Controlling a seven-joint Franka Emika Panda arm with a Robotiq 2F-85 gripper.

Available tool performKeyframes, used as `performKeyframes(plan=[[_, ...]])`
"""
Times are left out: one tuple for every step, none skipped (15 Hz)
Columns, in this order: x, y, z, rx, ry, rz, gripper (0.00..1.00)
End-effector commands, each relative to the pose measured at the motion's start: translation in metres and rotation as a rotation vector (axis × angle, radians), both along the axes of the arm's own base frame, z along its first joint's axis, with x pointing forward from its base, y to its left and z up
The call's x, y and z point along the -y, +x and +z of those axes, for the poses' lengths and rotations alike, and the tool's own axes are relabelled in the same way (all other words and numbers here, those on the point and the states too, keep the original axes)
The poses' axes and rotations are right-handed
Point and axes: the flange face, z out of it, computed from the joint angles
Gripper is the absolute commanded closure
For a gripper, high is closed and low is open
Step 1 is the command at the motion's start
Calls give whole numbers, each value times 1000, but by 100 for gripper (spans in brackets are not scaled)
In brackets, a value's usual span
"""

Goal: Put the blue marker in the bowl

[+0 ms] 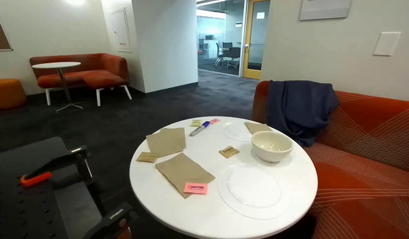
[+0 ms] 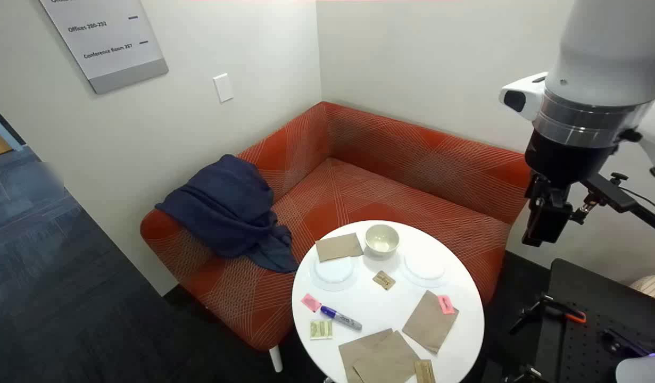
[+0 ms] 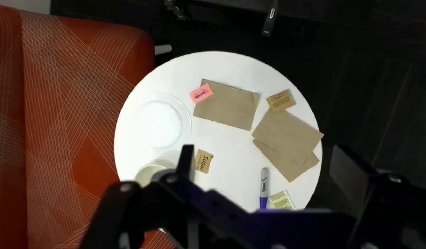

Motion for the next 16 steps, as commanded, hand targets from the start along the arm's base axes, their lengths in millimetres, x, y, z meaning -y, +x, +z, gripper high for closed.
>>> performKeyframes(plan=[[0,0,1,-1,0,0,0],[0,0,1,-1,0,0,0],[0,0,1,-1,0,0,0],[0,0,1,-1,0,0,0],[0,0,1,-1,0,0,0],[0,0,1,-1,0,0,0],[0,0,1,-1,0,0,0],[0,0,1,-1,0,0,0],[0,4,-1,6,-1,-7,0],[0,6,-3,8,0,-7,0],[0,8,-4,9,-2,-7,0],[1,11,-7,10,2,-6,0],[2,14,-11,10,5,-3,0],[2,17,-15,9,8,2,0],[2,21,-20,7,12,3,0],[2,25,-25,9,15,4,0]])
